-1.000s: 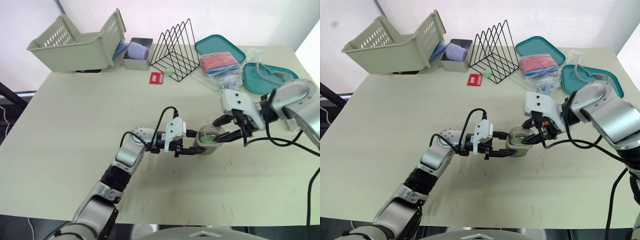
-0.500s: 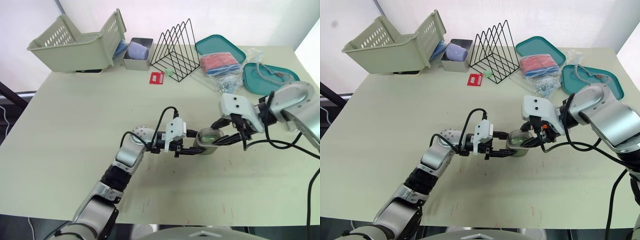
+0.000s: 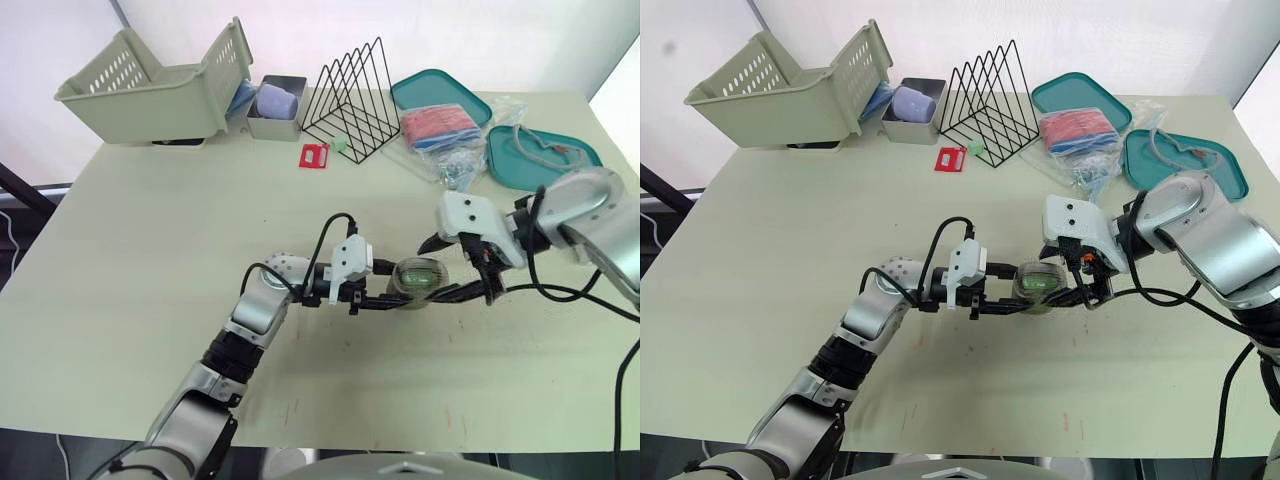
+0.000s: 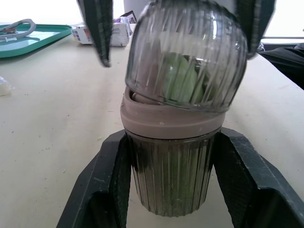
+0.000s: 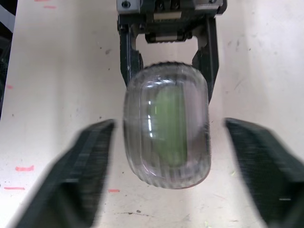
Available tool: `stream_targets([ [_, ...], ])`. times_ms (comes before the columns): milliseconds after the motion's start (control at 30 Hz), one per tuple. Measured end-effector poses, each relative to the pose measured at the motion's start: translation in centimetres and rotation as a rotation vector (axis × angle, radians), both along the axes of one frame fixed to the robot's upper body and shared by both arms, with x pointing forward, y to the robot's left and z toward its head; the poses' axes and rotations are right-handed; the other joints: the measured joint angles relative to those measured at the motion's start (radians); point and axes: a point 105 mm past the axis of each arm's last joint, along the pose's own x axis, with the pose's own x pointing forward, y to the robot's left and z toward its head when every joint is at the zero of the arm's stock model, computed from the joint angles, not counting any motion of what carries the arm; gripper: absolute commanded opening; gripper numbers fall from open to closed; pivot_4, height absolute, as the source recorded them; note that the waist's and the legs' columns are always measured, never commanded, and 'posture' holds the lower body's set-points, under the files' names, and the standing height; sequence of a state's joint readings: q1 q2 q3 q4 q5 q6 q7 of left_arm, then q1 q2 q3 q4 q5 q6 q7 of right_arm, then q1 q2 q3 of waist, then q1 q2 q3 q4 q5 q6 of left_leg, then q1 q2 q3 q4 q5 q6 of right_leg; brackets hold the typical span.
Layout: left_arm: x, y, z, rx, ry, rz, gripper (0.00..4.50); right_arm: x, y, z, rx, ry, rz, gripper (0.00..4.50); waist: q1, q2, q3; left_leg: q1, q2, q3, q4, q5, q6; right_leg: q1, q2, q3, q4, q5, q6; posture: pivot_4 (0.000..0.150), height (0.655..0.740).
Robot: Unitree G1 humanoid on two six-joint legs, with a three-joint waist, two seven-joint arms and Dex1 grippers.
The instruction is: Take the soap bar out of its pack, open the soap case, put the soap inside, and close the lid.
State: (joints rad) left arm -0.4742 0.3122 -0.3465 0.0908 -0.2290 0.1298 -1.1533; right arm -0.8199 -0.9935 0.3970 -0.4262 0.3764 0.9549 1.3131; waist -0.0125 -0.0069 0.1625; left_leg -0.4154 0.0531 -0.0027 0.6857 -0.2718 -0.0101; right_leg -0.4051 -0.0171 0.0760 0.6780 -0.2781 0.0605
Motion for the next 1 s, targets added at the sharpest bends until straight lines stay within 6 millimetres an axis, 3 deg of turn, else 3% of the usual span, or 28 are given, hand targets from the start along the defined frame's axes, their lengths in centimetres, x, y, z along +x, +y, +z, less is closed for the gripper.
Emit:
stream_targets([
  [1000, -0.02, -0.03, 0.0, -0.001, 0.002, -0.002, 2.02, 0.88, -0.1, 0.42, 0.009, -0.032, -0.019, 4.43, 0.0, 0.0, 0.0, 0.0, 0.0, 0.0, 0.0, 0.0, 0.0, 0.0, 0.0, 0.0, 0.0, 0.0, 0.0, 0.15, 0.74],
])
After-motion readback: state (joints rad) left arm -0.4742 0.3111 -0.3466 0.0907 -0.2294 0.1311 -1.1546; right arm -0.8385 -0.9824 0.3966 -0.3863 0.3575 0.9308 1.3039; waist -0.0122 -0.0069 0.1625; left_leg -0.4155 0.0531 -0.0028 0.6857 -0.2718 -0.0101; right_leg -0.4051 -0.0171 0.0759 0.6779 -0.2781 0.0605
